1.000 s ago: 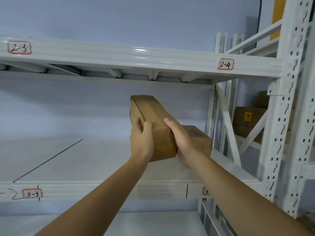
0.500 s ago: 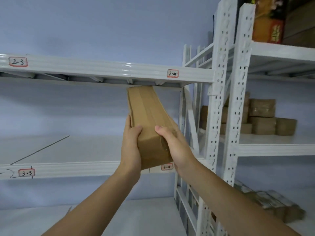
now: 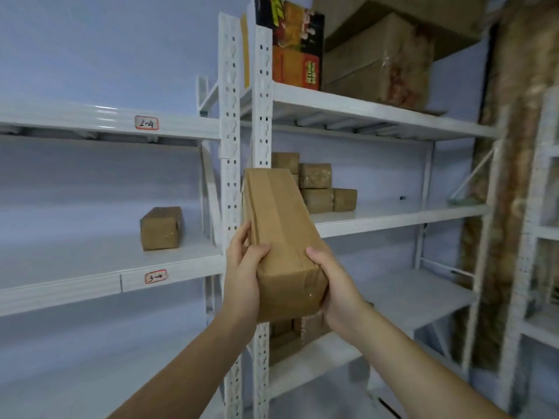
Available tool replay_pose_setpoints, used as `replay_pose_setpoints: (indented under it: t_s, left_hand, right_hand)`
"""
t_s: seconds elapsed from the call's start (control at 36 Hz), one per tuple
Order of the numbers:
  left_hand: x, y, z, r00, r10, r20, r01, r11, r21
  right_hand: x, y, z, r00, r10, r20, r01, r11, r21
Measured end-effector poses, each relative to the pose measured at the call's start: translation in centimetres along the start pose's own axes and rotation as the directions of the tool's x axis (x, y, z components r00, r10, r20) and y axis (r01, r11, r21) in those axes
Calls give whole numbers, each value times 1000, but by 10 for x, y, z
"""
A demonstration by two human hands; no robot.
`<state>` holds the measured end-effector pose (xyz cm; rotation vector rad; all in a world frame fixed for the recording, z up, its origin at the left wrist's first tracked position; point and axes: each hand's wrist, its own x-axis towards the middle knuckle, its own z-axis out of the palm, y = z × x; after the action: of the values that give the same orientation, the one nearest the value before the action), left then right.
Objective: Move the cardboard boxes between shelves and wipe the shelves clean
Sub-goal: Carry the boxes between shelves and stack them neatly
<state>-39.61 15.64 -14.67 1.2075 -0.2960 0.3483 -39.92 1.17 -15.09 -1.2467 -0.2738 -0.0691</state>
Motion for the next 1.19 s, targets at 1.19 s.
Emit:
replay_pose_setpoints:
  t_s: [1.19]
  left_hand:
    - [312,-266,400,923,-255,288,265,964,7]
  right_hand:
    - [291,-89,-420,870,-116,-480,42,986,-163]
